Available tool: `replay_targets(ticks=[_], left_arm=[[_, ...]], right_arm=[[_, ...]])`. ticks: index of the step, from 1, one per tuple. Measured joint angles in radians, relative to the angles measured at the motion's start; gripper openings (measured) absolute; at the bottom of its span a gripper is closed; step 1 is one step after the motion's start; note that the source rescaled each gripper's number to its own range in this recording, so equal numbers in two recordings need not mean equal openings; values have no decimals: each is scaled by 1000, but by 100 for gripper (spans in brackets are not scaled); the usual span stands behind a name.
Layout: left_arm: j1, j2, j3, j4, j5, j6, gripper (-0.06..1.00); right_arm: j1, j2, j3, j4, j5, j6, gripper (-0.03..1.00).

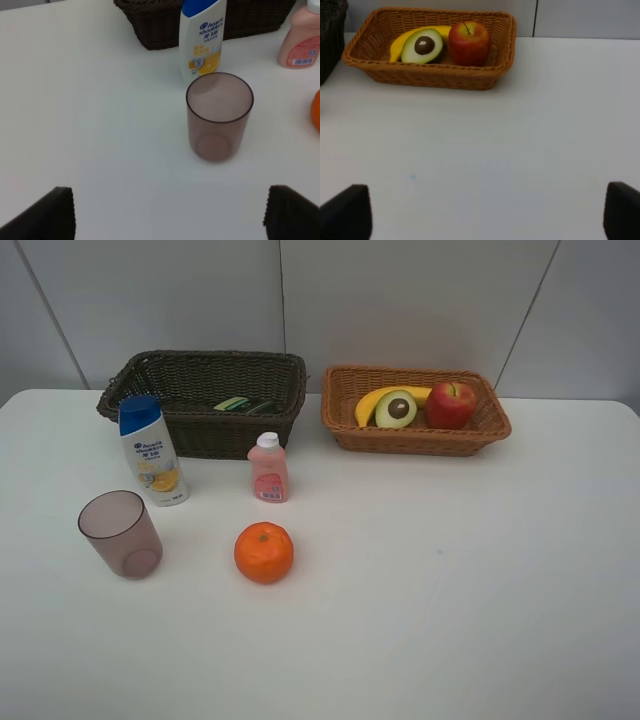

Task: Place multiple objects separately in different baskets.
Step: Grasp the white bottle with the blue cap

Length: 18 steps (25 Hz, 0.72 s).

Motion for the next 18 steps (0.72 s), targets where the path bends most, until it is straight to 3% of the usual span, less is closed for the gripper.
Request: replay_targets(ticks=[7, 12, 18], left_arm=[[0, 20, -30, 0, -1, 0, 100], [0, 158, -115, -1, -14, 7, 100], [0, 382, -230, -1, -20, 96, 100]], right_arm=[[0, 0, 0, 0, 0, 0, 97], [0, 0, 0, 0, 0, 0, 97], [0, 0, 0, 0, 0, 0, 97]])
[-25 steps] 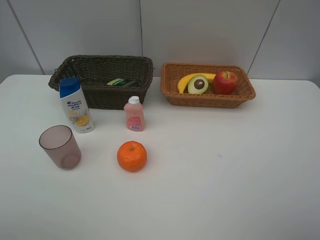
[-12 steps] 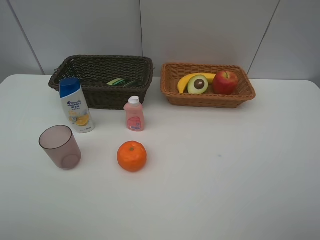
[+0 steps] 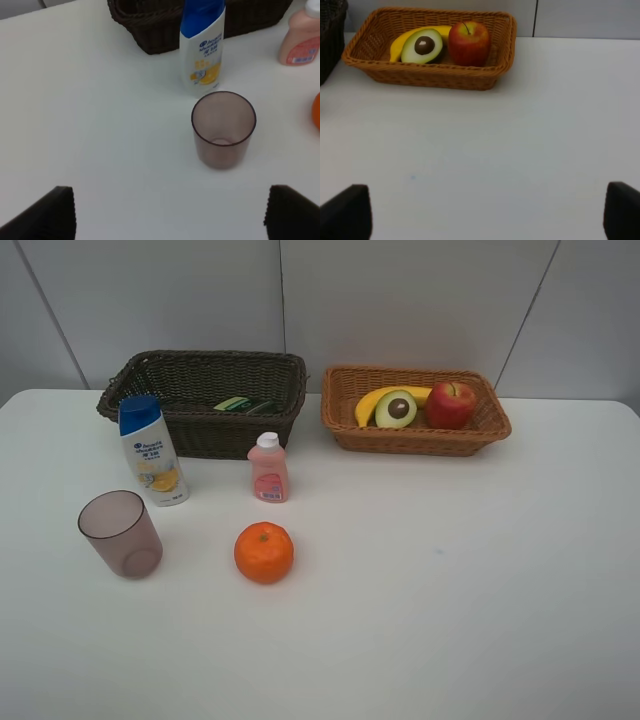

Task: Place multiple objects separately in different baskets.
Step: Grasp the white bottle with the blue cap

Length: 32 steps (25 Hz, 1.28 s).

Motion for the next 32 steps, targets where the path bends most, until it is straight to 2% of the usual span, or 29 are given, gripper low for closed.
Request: replay_targets(ticks=[8, 15, 20, 27, 32], left_arm=[[0, 355, -195, -8, -4, 142, 100], [0, 672, -404, -92, -5, 301, 100], [0, 871, -531, -111, 10, 385, 100], [-2, 1071, -637, -124, 37, 481, 100], [-21, 1168, -667, -126, 20, 539, 100]], right_arm=[[0, 0, 0, 0, 0, 0, 97], [0, 0, 0, 0, 0, 0, 97], [0, 0, 0, 0, 0, 0, 97], [0, 0, 0, 0, 0, 0, 97], [0, 0, 0, 0, 0, 0, 97]])
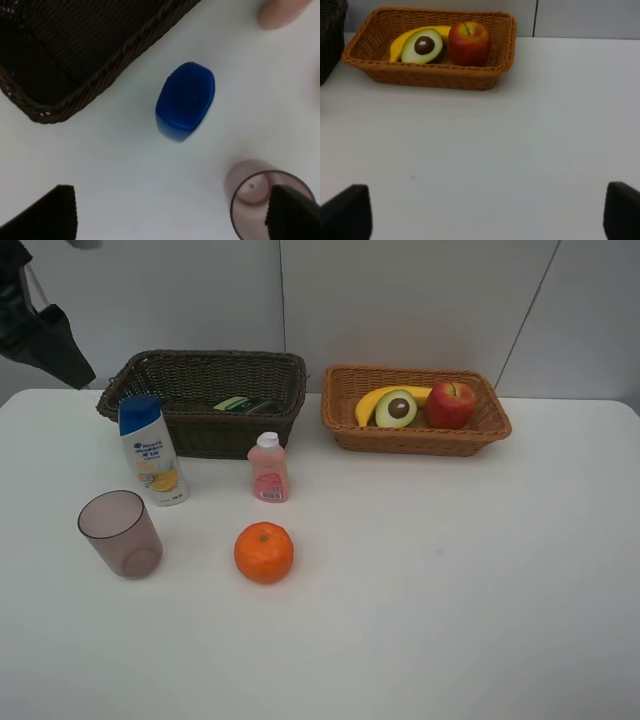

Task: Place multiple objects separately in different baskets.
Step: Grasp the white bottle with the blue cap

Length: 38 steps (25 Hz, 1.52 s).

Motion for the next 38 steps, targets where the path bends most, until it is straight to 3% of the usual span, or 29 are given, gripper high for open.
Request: replay_targets(ticks=[13, 20, 38], left_arm=[[-76, 188, -15, 6, -113, 115, 100], [-111, 276, -49, 6, -134, 118, 100], [-114, 411, -50, 9, -151, 118, 100]], right_arm=[[0, 0, 0, -3, 0, 0, 97], [0, 0, 0, -4, 0, 0, 97], [0, 0, 0, -8, 0, 0, 97]])
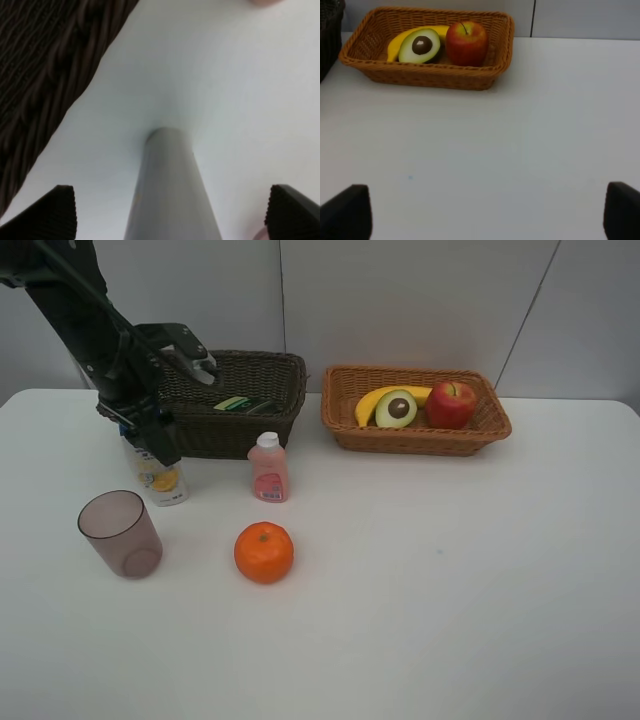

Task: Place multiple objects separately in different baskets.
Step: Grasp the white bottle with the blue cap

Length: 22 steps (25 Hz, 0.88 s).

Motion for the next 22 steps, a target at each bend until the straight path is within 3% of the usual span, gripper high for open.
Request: replay_targets(ticks=[9, 11, 15, 22], left_arm=[[0, 7, -1, 0, -5, 0, 97], [0, 7, -1, 0, -5, 0, 88], [0, 7, -1, -1, -4, 0, 47], [0, 7, -1, -2, -5, 0, 48]], right_arm=[[0, 0, 0, 0, 0, 0, 97], [0, 0, 0, 0, 0, 0, 97], [0, 0, 0, 0, 0, 0, 97], [0, 0, 0, 0, 0, 0, 97]])
